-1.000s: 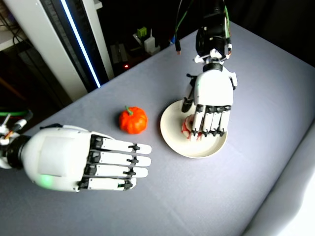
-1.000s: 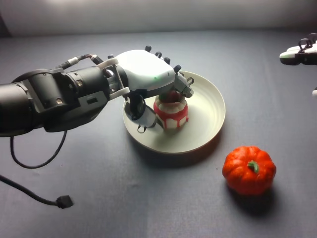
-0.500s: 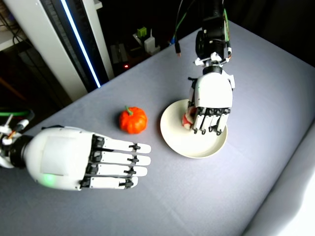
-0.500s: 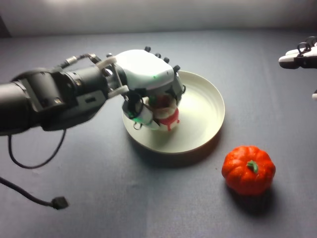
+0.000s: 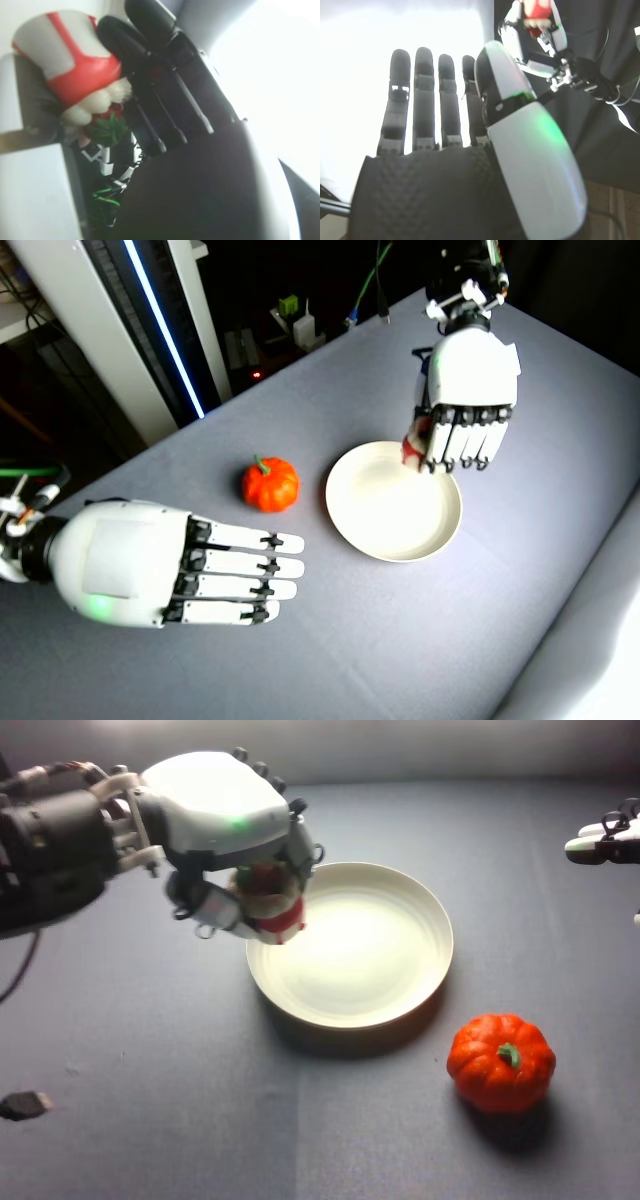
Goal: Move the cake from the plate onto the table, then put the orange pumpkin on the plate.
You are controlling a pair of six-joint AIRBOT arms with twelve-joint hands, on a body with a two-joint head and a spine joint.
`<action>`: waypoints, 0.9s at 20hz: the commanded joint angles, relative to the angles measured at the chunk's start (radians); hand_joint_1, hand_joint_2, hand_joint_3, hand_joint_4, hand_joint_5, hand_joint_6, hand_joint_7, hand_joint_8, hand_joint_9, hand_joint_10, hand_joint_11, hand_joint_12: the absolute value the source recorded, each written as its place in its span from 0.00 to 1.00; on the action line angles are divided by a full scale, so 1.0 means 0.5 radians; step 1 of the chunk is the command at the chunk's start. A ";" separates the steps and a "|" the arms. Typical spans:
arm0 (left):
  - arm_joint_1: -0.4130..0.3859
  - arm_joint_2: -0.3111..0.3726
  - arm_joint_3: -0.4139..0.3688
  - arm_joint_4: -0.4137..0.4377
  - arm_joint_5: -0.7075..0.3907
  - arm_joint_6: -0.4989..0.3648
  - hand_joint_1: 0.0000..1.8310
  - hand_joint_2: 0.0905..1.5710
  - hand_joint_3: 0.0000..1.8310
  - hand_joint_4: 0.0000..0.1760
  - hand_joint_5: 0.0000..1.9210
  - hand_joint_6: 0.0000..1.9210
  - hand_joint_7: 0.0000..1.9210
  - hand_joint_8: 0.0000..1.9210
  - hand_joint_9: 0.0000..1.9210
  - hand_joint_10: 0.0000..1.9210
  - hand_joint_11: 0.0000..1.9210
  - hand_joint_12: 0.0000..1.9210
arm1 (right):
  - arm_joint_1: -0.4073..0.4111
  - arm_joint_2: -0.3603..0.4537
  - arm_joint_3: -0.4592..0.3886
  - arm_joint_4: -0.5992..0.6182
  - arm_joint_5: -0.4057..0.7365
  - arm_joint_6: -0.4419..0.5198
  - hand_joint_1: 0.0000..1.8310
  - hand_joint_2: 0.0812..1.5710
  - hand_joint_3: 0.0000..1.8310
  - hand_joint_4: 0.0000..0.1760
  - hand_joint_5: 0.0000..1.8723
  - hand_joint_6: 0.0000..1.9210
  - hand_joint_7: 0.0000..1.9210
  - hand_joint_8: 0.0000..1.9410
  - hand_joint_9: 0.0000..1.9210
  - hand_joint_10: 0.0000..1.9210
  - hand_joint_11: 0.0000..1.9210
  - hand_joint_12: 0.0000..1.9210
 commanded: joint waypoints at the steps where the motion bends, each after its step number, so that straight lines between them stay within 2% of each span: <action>1: -0.025 0.064 -0.021 0.039 -0.144 -0.027 0.70 0.68 0.00 0.00 0.58 0.23 0.53 0.61 0.50 0.52 0.40 0.73 | 0.006 0.012 -0.004 0.072 0.216 0.014 0.57 0.85 0.00 0.00 0.24 0.00 0.20 0.00 0.22 0.00 0.04 0.57; 2: -0.006 0.116 -0.061 0.088 -0.133 -0.052 0.45 0.82 0.00 0.00 0.31 0.48 0.21 0.91 0.17 0.97 0.09 0.97 | 0.004 0.014 -0.009 0.072 0.216 0.014 0.57 0.85 0.00 0.00 0.24 0.00 0.20 0.00 0.22 0.00 0.04 0.58; 3: 0.031 0.180 -0.108 0.097 -0.126 -0.052 0.45 0.82 0.00 0.00 0.31 0.48 0.21 0.91 0.17 0.97 0.09 0.97 | 0.002 0.019 -0.017 0.072 0.217 0.014 0.57 0.85 0.00 0.00 0.24 0.00 0.20 0.00 0.22 0.00 0.04 0.58; 4: 0.059 0.220 -0.133 0.096 -0.125 -0.052 0.62 0.78 0.00 0.00 0.37 0.56 0.39 0.79 0.35 0.75 0.29 0.80 | 0.000 0.023 -0.022 0.072 0.217 0.014 0.57 0.85 0.00 0.00 0.24 0.00 0.20 0.00 0.23 0.00 0.05 0.59; 5: 0.116 0.282 -0.169 0.075 -0.121 -0.053 0.67 0.71 0.00 0.00 0.48 0.45 0.51 0.60 0.48 0.49 0.39 0.66 | -0.007 0.030 -0.029 0.072 0.217 0.014 0.56 0.86 0.00 0.00 0.25 0.00 0.20 0.00 0.23 0.00 0.06 0.57; 6: 0.164 0.321 -0.194 0.037 -0.114 -0.039 0.69 0.69 0.00 0.00 0.51 0.46 0.51 0.56 0.50 0.63 0.44 0.81 | -0.014 0.034 -0.032 0.073 0.217 0.014 0.55 0.87 0.00 0.00 0.23 0.00 0.18 0.00 0.22 0.00 0.04 0.57; 7: 0.215 0.357 -0.217 -0.022 -0.100 0.006 0.69 0.69 0.00 0.00 0.51 0.46 0.51 0.56 0.50 0.63 0.44 0.81 | -0.019 0.036 -0.033 0.073 0.217 0.014 0.55 0.87 0.00 0.00 0.23 0.00 0.18 0.00 0.22 0.00 0.04 0.57; 8: 0.268 0.390 -0.242 -0.107 -0.073 0.094 0.70 0.68 0.00 0.00 0.57 0.31 0.53 0.58 0.52 0.60 0.47 0.79 | -0.021 0.037 -0.033 0.074 0.217 0.014 0.54 0.87 0.00 0.00 0.23 0.00 0.18 0.00 0.22 0.00 0.04 0.58; 9: 0.321 0.413 -0.270 -0.235 -0.041 0.230 0.69 0.67 0.00 0.00 0.57 0.30 0.54 0.56 0.51 0.47 0.44 0.69 | -0.021 0.037 -0.034 0.075 0.217 0.015 0.53 0.87 0.00 0.00 0.23 0.00 0.19 0.00 0.23 0.00 0.05 0.56; 10: 0.376 0.428 -0.290 -0.359 -0.030 0.340 0.70 0.66 0.00 0.00 0.59 0.26 0.55 0.55 0.54 0.42 0.45 0.66 | -0.021 0.037 -0.036 0.075 0.218 0.015 0.53 0.87 0.00 0.00 0.23 0.00 0.18 0.00 0.22 0.00 0.04 0.56; 11: 0.418 0.436 -0.303 -0.479 -0.031 0.422 0.70 0.66 0.00 0.00 0.59 0.26 0.55 0.55 0.54 0.42 0.45 0.66 | -0.021 0.037 -0.039 0.075 0.218 0.015 0.53 0.87 0.00 0.00 0.23 0.00 0.18 0.00 0.22 0.00 0.04 0.56; 12: 0.502 0.446 -0.325 -0.679 -0.054 0.576 0.69 0.70 0.00 0.00 0.52 0.34 0.48 0.67 0.47 0.70 0.42 0.81 | -0.022 0.037 -0.041 0.075 0.218 0.015 0.51 0.87 0.00 0.00 0.23 0.00 0.17 0.00 0.22 0.00 0.05 0.55; 13: 0.562 0.448 -0.335 -0.806 -0.067 0.666 0.69 0.69 0.00 0.00 0.56 0.30 0.52 0.63 0.50 0.54 0.41 0.70 | -0.025 0.037 -0.042 0.074 0.218 0.017 0.54 0.87 0.00 0.00 0.23 0.00 0.18 0.00 0.23 0.00 0.05 0.56; 14: 0.614 0.445 -0.337 -0.881 -0.072 0.713 0.69 0.69 0.00 0.00 0.56 0.30 0.52 0.63 0.50 0.54 0.41 0.70 | -0.028 0.037 -0.043 0.074 0.218 0.021 0.54 0.87 0.00 0.00 0.23 0.00 0.18 0.00 0.23 0.00 0.05 0.56; 15: 0.659 0.436 -0.337 -0.951 -0.074 0.749 0.70 0.67 0.00 0.00 0.59 0.26 0.54 0.58 0.53 0.45 0.43 0.67 | -0.029 0.037 -0.044 0.074 0.218 0.023 0.54 0.86 0.00 0.00 0.24 0.00 0.19 0.01 0.24 0.01 0.06 0.56; 16: 0.706 0.427 -0.338 -1.018 -0.080 0.790 0.69 0.66 0.00 0.00 0.58 0.30 0.56 0.53 0.52 0.35 0.42 0.62 | -0.030 0.037 -0.045 0.074 0.218 0.024 0.54 0.86 0.00 0.00 0.24 0.00 0.19 0.00 0.23 0.00 0.06 0.56; 17: 0.775 0.417 -0.343 -1.146 -0.103 0.871 0.64 0.62 0.00 0.00 0.49 0.11 0.49 0.21 0.49 0.19 0.34 0.54 | -0.030 0.037 -0.049 0.075 0.218 0.025 0.55 0.85 0.00 0.00 0.24 0.00 0.19 0.00 0.23 0.00 0.05 0.56; 18: 0.820 0.408 -0.345 -1.222 -0.122 0.912 0.55 0.55 0.00 0.00 0.39 0.01 0.40 0.01 0.41 0.03 0.26 0.41 | -0.034 0.039 -0.051 0.075 0.218 0.029 0.54 0.86 0.00 0.00 0.23 0.00 0.18 0.00 0.22 0.00 0.04 0.56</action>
